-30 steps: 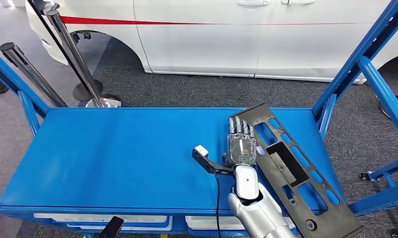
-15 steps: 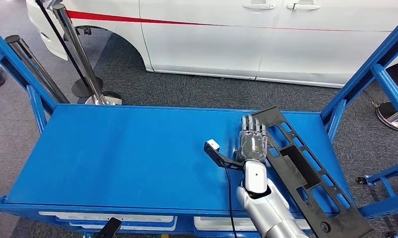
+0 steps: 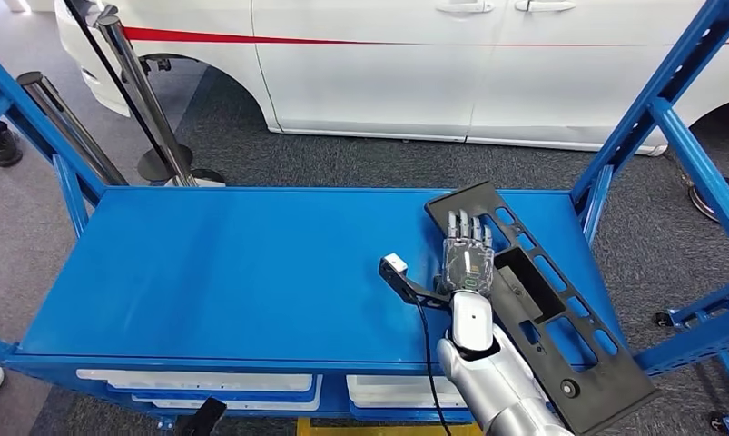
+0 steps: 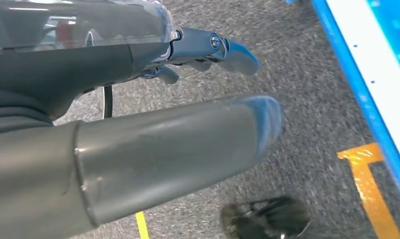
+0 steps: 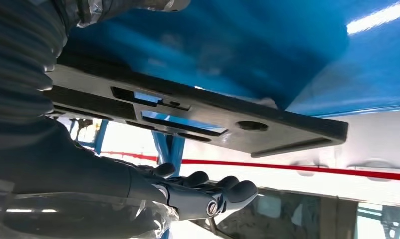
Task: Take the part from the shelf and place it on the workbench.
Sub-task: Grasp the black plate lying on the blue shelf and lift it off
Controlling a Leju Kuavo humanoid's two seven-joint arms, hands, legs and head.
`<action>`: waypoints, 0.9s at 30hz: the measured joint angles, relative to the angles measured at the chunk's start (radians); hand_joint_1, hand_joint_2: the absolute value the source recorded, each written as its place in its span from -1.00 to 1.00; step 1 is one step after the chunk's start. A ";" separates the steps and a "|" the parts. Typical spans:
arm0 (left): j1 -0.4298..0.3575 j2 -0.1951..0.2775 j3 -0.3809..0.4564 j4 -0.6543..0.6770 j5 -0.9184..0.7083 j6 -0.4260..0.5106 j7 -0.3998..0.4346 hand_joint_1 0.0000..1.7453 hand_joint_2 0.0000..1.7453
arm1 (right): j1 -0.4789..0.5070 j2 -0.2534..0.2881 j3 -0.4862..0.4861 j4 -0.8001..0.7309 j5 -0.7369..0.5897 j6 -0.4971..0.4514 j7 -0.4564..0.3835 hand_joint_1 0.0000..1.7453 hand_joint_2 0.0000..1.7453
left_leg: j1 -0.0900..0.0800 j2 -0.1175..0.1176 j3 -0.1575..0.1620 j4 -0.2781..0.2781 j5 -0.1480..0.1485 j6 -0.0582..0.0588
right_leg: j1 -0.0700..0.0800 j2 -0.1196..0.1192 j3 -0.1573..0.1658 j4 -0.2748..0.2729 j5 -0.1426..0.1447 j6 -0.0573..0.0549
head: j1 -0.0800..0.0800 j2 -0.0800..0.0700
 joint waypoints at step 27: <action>0.002 0.002 0.000 0.000 0.007 0.021 0.001 -1.00 -1.00 | 0.002 -0.023 -0.047 0.027 0.024 -0.055 0.057 -1.00 1.00 | 0.001 0.000 0.147 -0.201 0.043 0.016 | 0.001 -0.002 -0.012 0.009 0.009 0.007 | 0.001 0.000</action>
